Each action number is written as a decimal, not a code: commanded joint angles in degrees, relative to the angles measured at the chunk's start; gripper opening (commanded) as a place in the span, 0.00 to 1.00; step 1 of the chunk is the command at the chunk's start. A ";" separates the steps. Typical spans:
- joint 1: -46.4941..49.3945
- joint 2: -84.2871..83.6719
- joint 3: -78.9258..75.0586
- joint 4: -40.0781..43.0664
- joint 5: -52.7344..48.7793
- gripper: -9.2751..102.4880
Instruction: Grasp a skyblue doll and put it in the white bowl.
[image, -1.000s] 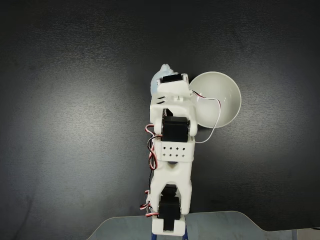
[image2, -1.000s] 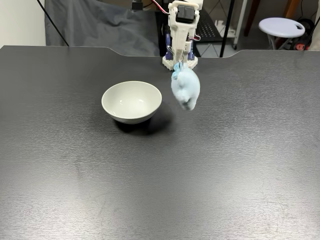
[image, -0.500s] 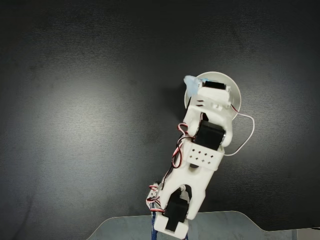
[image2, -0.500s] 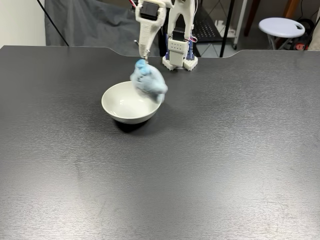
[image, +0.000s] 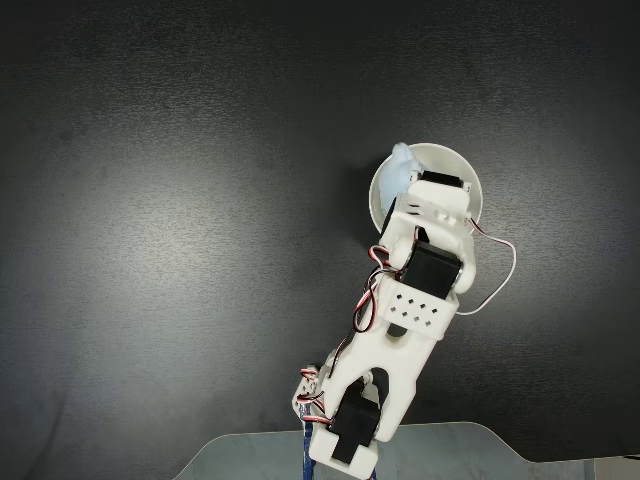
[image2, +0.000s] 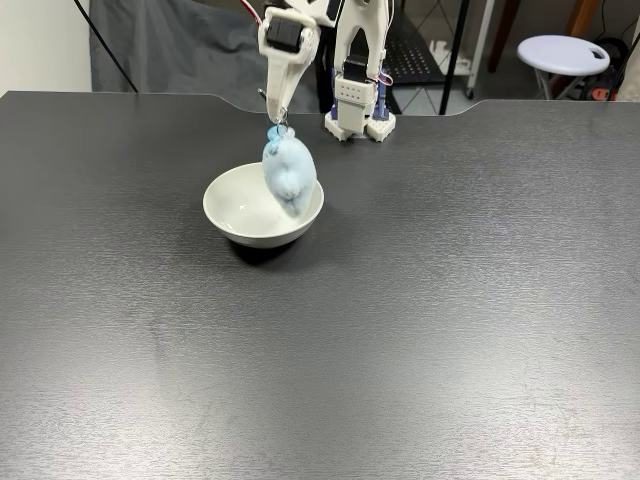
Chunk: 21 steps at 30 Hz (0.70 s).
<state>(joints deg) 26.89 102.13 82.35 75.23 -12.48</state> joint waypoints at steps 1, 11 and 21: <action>0.00 4.22 -0.62 0.09 -0.09 0.13; 0.00 4.48 -0.62 0.09 0.44 0.29; -2.46 6.59 -2.29 -0.09 0.62 0.34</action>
<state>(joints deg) 26.89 102.30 82.53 75.23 -12.48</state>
